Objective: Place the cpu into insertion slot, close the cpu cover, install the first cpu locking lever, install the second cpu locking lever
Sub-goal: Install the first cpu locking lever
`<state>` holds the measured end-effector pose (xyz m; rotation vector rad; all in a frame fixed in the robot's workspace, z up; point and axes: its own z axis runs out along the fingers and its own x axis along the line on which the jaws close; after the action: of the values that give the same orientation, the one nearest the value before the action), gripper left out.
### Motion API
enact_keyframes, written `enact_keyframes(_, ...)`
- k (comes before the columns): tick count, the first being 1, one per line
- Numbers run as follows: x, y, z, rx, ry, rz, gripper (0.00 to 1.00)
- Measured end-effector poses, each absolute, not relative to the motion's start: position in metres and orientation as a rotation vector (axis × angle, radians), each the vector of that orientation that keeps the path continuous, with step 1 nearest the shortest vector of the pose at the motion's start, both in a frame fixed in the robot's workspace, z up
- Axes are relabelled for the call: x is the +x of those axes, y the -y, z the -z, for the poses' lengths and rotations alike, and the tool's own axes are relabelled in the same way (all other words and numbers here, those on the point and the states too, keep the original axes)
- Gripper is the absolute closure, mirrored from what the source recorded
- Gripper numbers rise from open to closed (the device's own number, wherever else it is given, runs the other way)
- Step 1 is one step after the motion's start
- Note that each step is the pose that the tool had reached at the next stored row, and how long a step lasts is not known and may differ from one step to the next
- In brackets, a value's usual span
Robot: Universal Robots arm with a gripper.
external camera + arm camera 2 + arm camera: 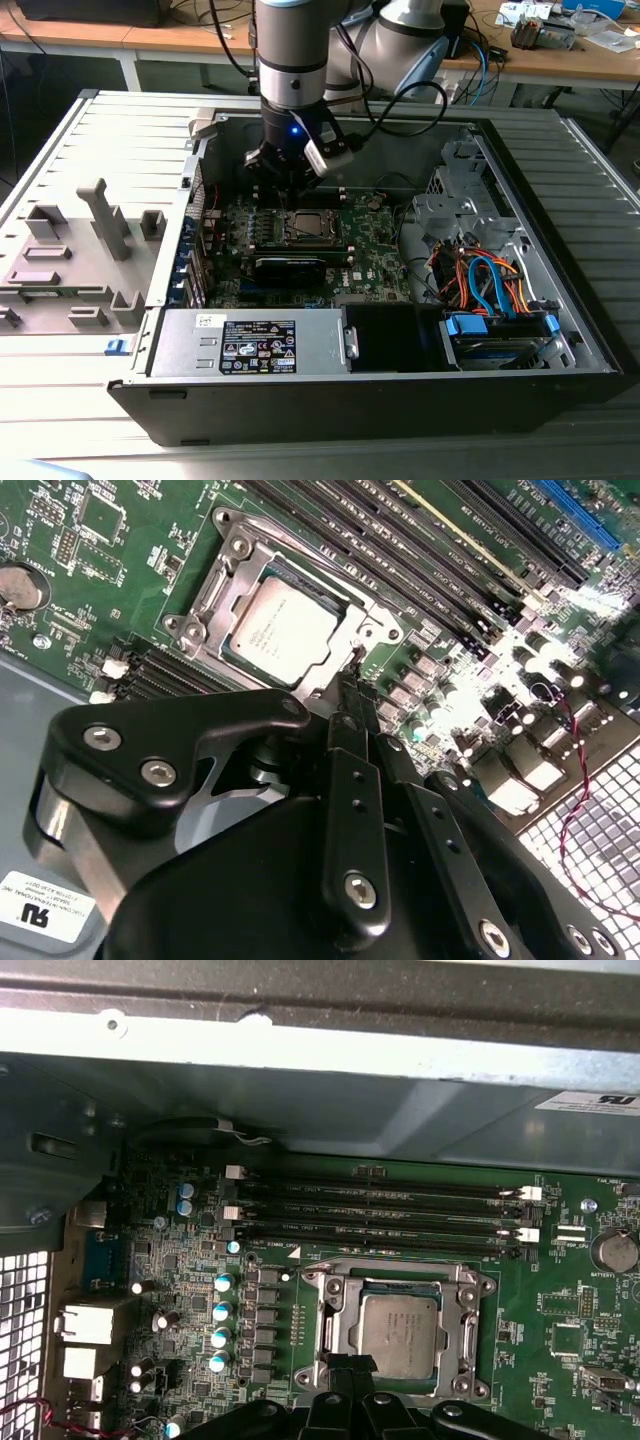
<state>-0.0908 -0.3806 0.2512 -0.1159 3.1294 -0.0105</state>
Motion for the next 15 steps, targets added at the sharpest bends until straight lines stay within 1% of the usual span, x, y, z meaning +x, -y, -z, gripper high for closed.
enact_keyframes(15, -0.0954, 0.3806, -0.2512, -0.116, -3.129, 0.011, 0.89)
